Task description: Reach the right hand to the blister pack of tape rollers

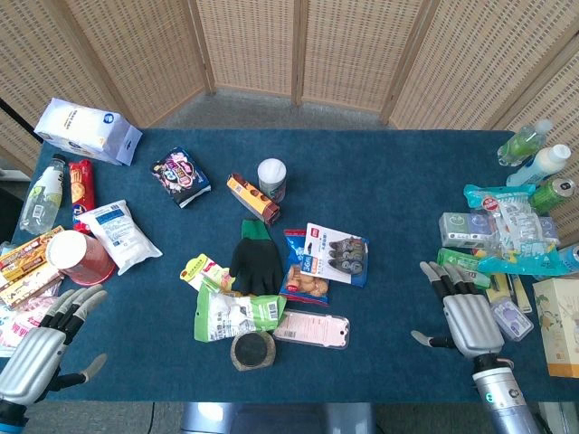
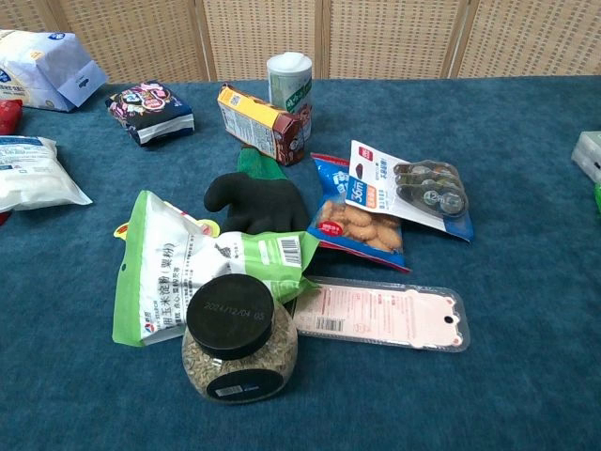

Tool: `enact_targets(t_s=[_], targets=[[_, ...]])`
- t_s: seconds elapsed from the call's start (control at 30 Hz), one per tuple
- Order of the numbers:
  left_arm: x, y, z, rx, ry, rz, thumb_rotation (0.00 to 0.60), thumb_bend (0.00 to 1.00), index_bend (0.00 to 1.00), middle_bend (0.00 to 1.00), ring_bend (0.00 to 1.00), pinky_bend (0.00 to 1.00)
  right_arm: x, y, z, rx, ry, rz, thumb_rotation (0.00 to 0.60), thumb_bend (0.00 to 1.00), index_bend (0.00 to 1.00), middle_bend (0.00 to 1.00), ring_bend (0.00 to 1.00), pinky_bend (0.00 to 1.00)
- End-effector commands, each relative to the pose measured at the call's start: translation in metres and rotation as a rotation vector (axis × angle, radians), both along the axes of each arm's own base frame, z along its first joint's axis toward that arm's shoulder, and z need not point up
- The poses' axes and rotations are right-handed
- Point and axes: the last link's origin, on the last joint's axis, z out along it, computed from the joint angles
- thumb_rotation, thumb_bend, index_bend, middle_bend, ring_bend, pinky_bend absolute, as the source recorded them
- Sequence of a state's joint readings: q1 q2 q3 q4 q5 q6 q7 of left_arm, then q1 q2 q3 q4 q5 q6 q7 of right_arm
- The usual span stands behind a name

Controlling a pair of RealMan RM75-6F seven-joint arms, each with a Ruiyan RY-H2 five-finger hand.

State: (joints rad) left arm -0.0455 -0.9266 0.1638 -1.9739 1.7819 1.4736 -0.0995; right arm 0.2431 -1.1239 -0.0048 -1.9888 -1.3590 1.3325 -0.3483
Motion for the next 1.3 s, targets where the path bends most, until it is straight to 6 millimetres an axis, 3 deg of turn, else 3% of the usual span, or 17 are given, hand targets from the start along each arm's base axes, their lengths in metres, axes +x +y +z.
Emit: enact_targets(t_s=[0.03,0.37,0.6,0.93,1.3], targets=[[-0.002,0.0,-0.001,-0.005,-0.004,-0.005,0.6,0.36,0.03,0.01,0.0,0.0,0.003,0.002,-0.003,0.016,-0.038,-0.005,0.498,0.08,0.0,0.0,0.0,0.0],[-0.004,0.007,0.0,-0.017,-0.017,-0.021,0.6,0.36,0.03,0.01,0.0,0.0,0.008,-0.007,-0.013,0.096,-0.074,0.014,0.493,0.08,0.0,0.0,0.0,0.0],[0.003,0.01,-0.001,-0.037,-0.021,-0.057,0.6,0.36,0.03,0.01,0.0,0.0,0.027,-0.042,-0.023,0.186,-0.09,0.078,0.493,0.08,0.0,0.0,0.0,0.0],[0.0,0.008,0.003,-0.033,-0.014,-0.054,0.6,0.36,0.03,0.01,0.0,0.0,0.047,-0.095,-0.052,0.232,-0.104,0.103,0.49,0.08,0.0,0.0,0.0,0.0],[-0.007,0.005,0.007,-0.025,-0.017,-0.043,0.6,0.36,0.04,0.01,0.0,0.0,0.057,-0.131,-0.078,0.23,-0.114,0.071,0.49,0.09,0.0,0.0,0.0,0.0]])
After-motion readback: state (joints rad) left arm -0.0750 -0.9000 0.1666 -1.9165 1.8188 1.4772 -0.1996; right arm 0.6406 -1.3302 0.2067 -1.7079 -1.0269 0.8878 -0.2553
